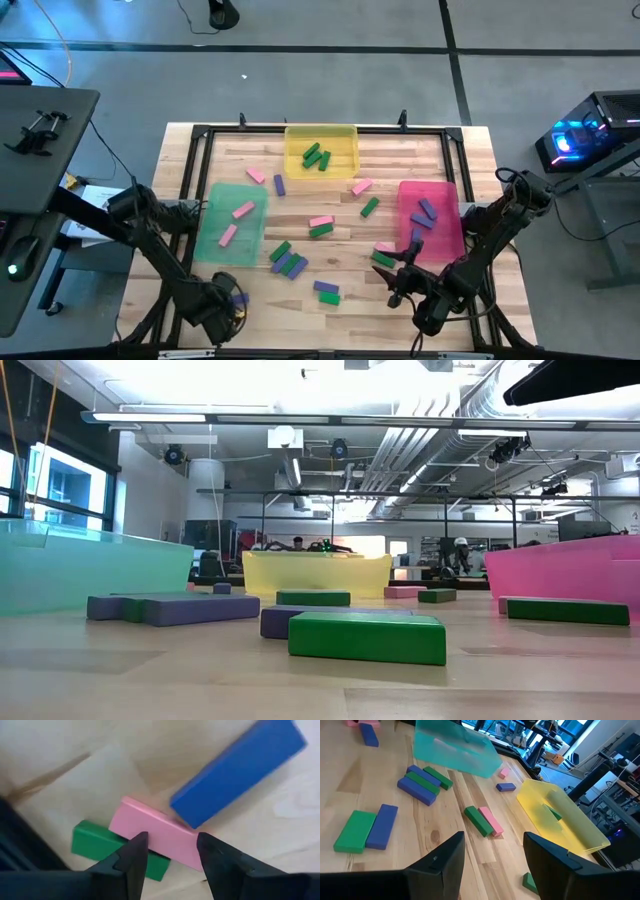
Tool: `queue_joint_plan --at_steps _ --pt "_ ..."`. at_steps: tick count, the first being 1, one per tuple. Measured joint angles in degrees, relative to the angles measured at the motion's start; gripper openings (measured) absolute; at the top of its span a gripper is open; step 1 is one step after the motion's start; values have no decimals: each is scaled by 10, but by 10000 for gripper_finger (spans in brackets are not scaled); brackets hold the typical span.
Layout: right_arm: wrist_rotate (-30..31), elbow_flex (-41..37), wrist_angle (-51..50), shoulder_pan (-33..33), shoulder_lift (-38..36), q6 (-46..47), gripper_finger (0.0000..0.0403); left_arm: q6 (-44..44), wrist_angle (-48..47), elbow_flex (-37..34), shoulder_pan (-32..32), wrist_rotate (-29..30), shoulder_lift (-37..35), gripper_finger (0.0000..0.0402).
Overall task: Sort blocks
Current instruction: Put the pink block into the blue bin
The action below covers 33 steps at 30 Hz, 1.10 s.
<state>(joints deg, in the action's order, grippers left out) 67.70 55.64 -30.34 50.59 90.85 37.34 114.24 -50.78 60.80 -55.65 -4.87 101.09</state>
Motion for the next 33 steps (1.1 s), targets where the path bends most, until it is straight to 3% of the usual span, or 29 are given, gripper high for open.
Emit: queue_joint_plan --at_steps 9,14,21,25,29,33 --pt "0 0 7 -3 0 0 188 -121 16 56 22 47 0 160" --pt "0 0 6 -9 0 0 188 -125 12 73 10 76 -1 160" --pt "-3 0 7 -15 0 1 188 81 30 44 -7 84 -1 193" --pt "-3 0 7 -15 0 -1 188 159 32 36 -22 132 -1 236" --pt "-3 0 7 -15 0 -2 188 175 38 22 -20 127 0 267" --pt "-3 0 7 -15 0 -3 188 172 45 3 -4 94 15 272"
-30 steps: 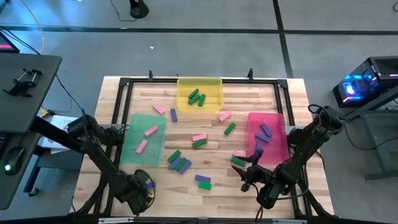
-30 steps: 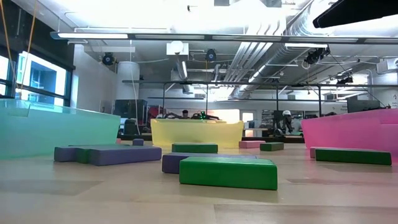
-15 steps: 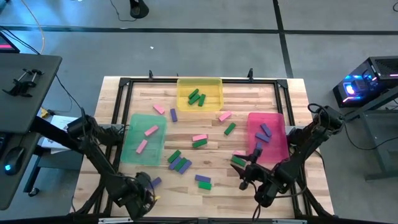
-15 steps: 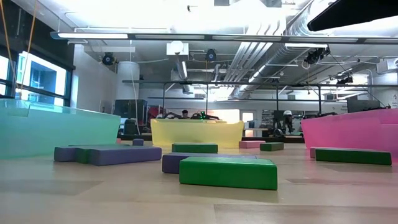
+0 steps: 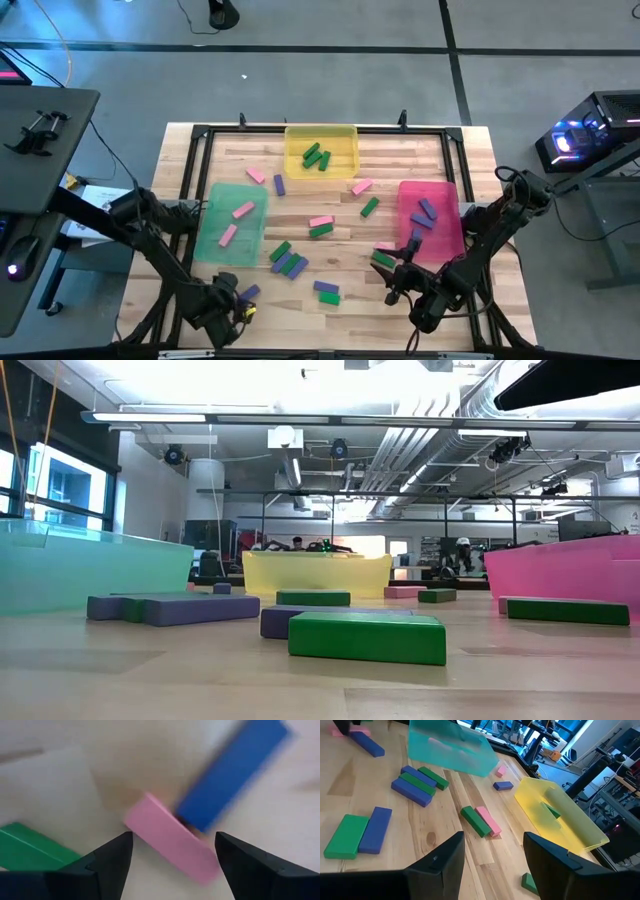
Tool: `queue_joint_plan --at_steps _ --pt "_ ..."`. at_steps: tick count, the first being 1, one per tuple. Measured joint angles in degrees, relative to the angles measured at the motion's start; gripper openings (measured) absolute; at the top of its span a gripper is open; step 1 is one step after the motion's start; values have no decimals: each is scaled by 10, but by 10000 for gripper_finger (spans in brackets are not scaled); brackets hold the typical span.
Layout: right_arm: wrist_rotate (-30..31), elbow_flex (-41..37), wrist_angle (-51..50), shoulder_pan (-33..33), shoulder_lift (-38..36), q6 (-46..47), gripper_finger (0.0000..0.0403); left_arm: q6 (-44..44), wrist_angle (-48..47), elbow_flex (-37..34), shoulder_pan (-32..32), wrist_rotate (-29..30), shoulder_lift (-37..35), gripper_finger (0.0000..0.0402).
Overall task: Sort blocks
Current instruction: Put the pink block into the blue bin
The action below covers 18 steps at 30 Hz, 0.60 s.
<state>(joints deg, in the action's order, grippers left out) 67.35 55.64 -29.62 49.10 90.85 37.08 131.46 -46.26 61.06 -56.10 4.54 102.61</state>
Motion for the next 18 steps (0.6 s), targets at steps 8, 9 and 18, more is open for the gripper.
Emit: queue_joint_plan --at_steps 8,9,18 --pt "-1 0 0 0 0 1 188 -22 -4 -4 -4 -23 9 259" --pt "-1 0 0 0 0 1 188 -25 -6 -4 -7 -27 9 253" --pt "-1 0 0 0 0 0 188 -51 1 -4 -30 -54 9 150"
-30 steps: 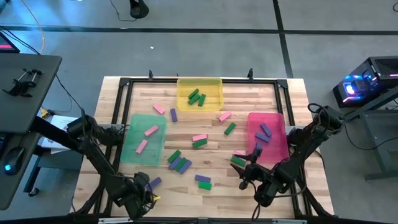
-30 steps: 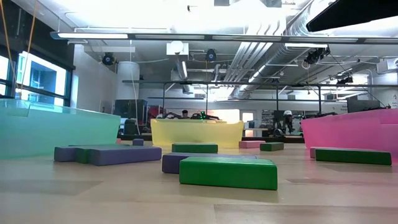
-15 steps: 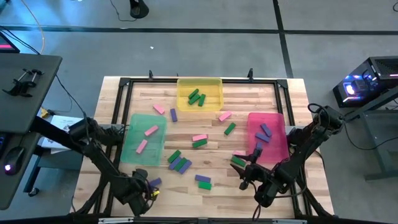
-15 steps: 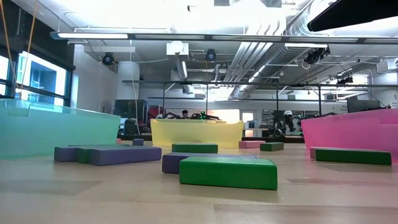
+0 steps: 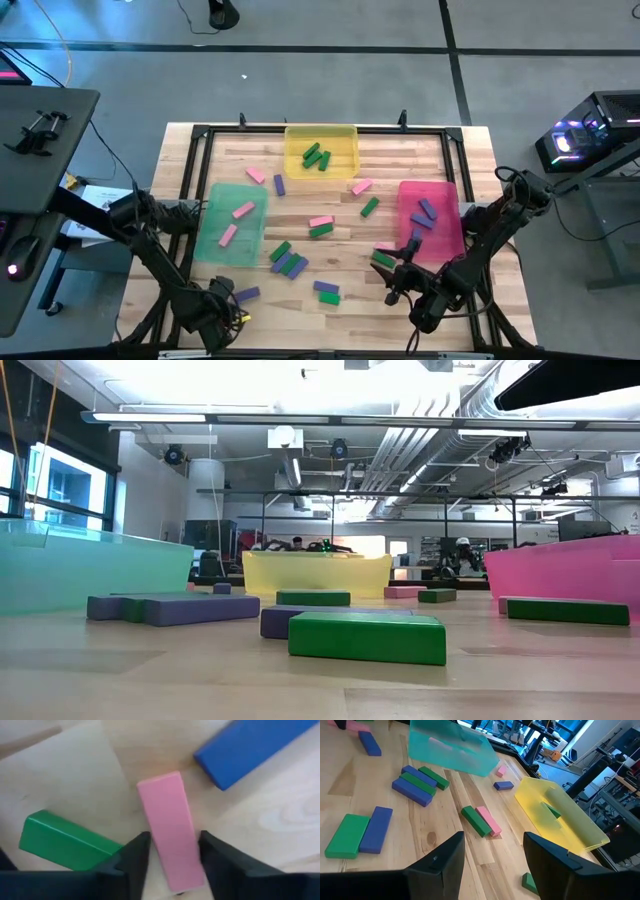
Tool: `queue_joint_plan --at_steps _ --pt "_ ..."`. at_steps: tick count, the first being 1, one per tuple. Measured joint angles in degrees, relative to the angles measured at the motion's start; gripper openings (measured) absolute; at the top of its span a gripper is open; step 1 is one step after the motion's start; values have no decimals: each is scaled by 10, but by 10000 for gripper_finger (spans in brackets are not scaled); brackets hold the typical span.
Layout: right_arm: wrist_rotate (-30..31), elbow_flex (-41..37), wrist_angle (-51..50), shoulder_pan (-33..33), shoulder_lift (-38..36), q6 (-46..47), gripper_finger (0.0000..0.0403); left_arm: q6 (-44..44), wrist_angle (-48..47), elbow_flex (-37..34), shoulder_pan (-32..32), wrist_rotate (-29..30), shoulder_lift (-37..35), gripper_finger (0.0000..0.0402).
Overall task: Sort blocks
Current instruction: Put the pink block into the blue bin
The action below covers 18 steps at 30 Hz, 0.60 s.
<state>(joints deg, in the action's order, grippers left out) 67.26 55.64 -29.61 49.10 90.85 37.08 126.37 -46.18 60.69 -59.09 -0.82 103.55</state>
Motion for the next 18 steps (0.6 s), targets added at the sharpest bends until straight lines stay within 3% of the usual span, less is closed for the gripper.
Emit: queue_joint_plan --at_steps 5,12,15,18 --pt "0 0 0 0 0 0 188 -57 12 1 4 -6 -3 61" --pt "0 0 1 0 0 1 188 -221 44 48 25 77 -8 60" --pt "0 0 1 0 0 1 188 -313 35 87 46 144 -8 60" --pt "0 0 3 0 0 1 188 -399 6 123 79 270 -8 60"
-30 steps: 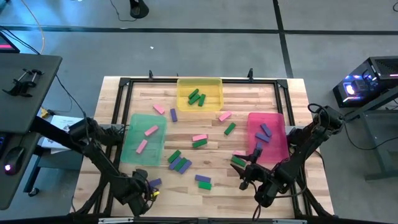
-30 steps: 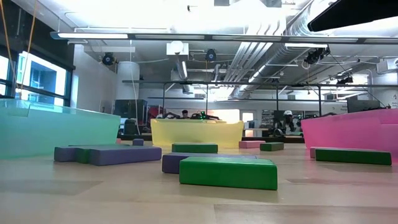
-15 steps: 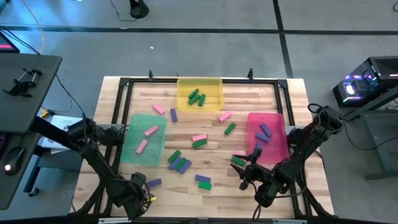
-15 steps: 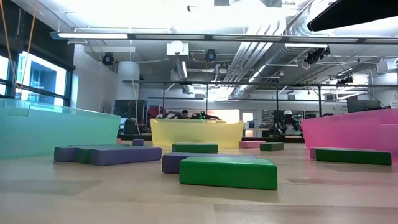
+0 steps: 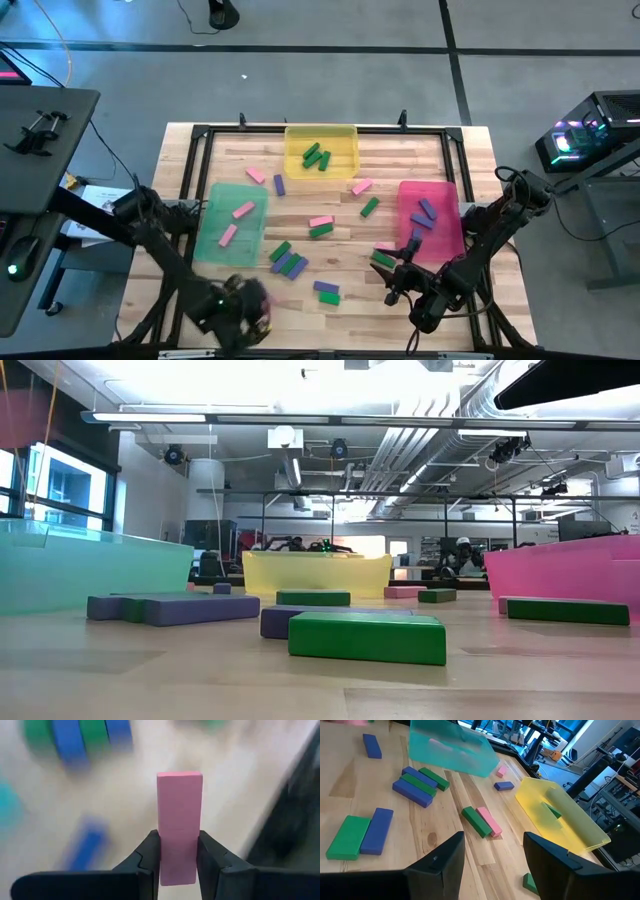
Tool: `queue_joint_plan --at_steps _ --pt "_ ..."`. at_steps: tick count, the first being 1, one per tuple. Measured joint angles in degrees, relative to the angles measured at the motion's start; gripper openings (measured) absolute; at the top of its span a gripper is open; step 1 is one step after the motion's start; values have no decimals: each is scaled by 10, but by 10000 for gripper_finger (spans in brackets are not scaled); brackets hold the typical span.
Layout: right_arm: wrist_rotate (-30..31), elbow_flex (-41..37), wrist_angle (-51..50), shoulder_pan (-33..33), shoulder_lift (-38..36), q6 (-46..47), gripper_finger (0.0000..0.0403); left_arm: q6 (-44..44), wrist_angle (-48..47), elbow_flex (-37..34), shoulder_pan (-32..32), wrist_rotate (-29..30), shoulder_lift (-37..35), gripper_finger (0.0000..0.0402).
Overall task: Sort blocks
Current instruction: Put the pink block into the blue bin
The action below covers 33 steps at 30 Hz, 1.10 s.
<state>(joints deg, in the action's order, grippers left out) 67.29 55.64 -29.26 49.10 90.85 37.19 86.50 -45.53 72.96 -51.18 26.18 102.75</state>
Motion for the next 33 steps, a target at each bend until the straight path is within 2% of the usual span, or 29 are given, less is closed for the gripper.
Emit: queue_joint_plan --at_steps 2,4,7,10,12,18,23,27,30,33 --pt "0 0 0 0 0 0 188 -36 -38 18 30 56 0 60" --pt "0 0 0 0 0 0 188 -46 -107 34 65 78 -2 62" --pt "0 0 0 0 0 0 188 5 -249 41 121 108 -4 63" --pt "0 0 0 0 0 2 188 41 -403 40 176 87 -4 61" --pt "-1 0 0 0 0 3 188 42 -454 33 205 61 -8 62" --pt "-3 0 3 0 0 8 188 -114 -309 -84 301 -14 -92 62" --pt "-13 0 4 0 0 14 188 -126 -283 -191 359 -84 -158 63" --pt "-12 0 3 0 0 14 188 -150 -179 -274 380 -154 -209 64" --pt "-12 0 3 -3 0 14 188 -153 -107 -322 385 -179 -233 65" --pt "-12 0 3 -4 0 14 188 -145 -96 -343 385 -183 -247 66"
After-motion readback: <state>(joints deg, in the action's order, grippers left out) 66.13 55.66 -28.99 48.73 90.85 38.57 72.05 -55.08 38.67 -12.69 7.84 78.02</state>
